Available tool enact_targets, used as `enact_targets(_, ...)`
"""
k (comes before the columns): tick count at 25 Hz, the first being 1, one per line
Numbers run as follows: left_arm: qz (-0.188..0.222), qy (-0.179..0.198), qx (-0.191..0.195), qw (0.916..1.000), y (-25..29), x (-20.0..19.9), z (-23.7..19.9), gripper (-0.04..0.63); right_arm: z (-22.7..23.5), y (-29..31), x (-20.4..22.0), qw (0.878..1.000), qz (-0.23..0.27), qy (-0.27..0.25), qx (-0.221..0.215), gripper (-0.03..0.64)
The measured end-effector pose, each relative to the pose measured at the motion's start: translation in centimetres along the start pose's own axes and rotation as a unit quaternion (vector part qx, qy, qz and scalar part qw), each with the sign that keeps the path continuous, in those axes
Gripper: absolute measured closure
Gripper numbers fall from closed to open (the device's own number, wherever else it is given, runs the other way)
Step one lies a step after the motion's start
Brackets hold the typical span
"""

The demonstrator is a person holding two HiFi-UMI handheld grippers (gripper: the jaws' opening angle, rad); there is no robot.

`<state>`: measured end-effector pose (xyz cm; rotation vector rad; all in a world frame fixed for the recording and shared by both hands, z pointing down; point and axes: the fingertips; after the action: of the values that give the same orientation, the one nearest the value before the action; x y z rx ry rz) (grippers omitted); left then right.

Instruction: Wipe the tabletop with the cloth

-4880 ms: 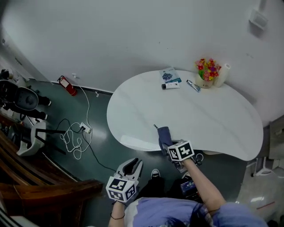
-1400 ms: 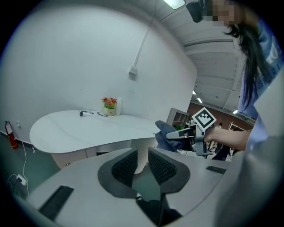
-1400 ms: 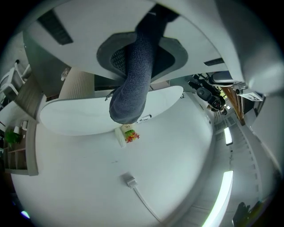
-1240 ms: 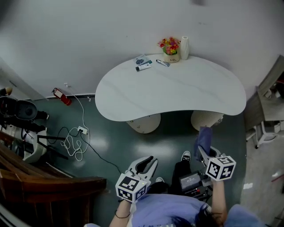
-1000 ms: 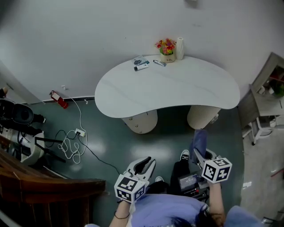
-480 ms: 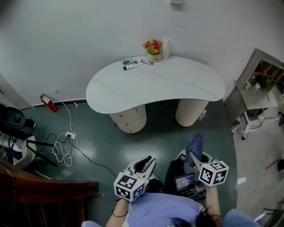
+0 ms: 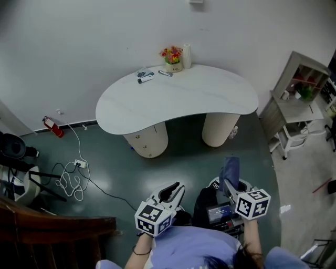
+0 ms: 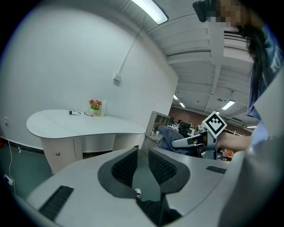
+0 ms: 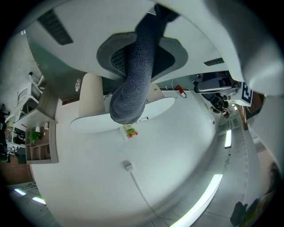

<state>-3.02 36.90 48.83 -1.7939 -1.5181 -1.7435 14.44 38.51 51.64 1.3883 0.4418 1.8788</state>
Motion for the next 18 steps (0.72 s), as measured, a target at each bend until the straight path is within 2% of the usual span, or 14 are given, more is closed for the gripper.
enact_targets(18,-0.007,0.004,0.010,0.9999,1.9,-0.6,0.3,0.525,2.3,0.1,-0.4,1.000,-0.004,0.005,0.013,0.546)
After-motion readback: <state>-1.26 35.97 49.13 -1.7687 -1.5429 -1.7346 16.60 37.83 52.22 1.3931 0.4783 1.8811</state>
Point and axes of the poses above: the fingertips, and each gripper's own axes: y forward along the fingers, z to its right, x out of its underside, and after that the axes turned 9 degrees about -z, right-handed
